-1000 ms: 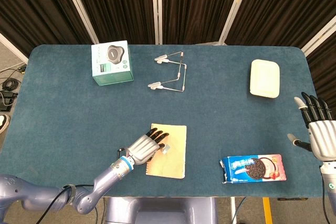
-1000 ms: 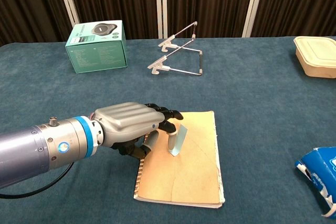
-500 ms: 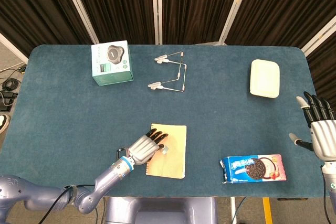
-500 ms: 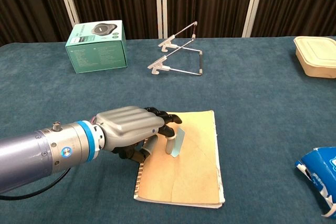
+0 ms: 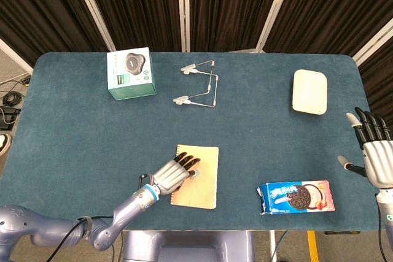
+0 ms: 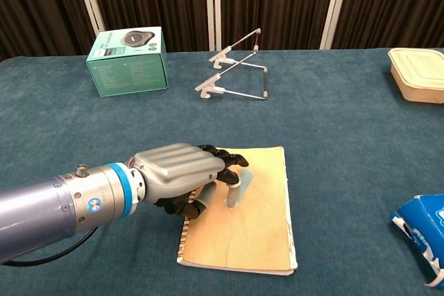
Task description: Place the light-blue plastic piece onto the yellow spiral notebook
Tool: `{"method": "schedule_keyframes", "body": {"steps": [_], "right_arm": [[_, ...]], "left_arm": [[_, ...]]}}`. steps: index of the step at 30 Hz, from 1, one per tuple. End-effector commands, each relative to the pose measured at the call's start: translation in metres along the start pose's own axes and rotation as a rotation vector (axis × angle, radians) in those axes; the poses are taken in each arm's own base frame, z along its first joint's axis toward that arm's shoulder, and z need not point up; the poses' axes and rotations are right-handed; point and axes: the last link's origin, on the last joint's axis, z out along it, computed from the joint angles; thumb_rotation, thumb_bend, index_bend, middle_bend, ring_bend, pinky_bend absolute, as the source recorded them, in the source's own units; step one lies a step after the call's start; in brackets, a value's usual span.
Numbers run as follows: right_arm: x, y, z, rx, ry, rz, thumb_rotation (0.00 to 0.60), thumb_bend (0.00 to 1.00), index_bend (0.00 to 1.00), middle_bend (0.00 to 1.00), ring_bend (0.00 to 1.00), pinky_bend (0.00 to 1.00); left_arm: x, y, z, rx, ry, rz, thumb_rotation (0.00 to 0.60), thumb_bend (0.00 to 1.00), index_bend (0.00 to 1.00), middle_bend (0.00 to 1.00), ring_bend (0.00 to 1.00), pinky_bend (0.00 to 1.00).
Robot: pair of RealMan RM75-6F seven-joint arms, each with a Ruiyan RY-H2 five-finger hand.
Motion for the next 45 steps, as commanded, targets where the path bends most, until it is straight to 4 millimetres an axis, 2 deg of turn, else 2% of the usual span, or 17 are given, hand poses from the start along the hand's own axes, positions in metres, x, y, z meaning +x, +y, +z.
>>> {"method": "schedule_keyframes", "body": {"steps": [1, 10, 22, 28, 39, 45], "right_arm": [[0.0, 0.0, 0.0, 0.0, -0.003, 0.001, 0.6, 0.04, 0.02, 0.0, 0.0, 0.0], [0.001, 0.0, 0.0, 0.0, 0.001, 0.002, 0.6, 0.04, 0.02, 0.0, 0.0, 0.0], [0.0, 0.0, 0.0, 0.0, 0.0, 0.001, 0.6, 0.04, 0.02, 0.0, 0.0, 0.0], [0.001, 0.001, 0.0, 0.0, 0.001, 0.007, 0.6, 0.04, 0.02, 0.0, 0.0, 0.0], [0.002, 0.0, 0.0, 0.004, 0.004, 0.009, 0.6, 0.04, 0.02, 0.0, 0.0, 0.0], [0.002, 0.0, 0.0, 0.004, 0.006, 0.011, 0.6, 0.04, 0.02, 0.0, 0.0, 0.0]], "left_arm": [[0.001, 0.0, 0.001, 0.001, 0.004, 0.002, 0.6, 1.0, 0.36, 0.0, 0.0, 0.0], [0.007, 0.001, 0.001, 0.0, 0.03, -0.008, 0.6, 1.0, 0.36, 0.0, 0.0, 0.0], [-0.004, 0.0, 0.001, 0.008, -0.017, 0.004, 0.6, 1.0, 0.36, 0.0, 0.0, 0.0], [0.006, -0.002, 0.001, 0.012, 0.021, -0.017, 0.6, 1.0, 0.36, 0.0, 0.0, 0.0], [-0.002, -0.007, -0.001, 0.033, -0.012, -0.018, 0.6, 1.0, 0.36, 0.0, 0.0, 0.0], [0.005, -0.008, -0.002, 0.035, 0.019, -0.027, 0.6, 1.0, 0.36, 0.0, 0.0, 0.0]]}}
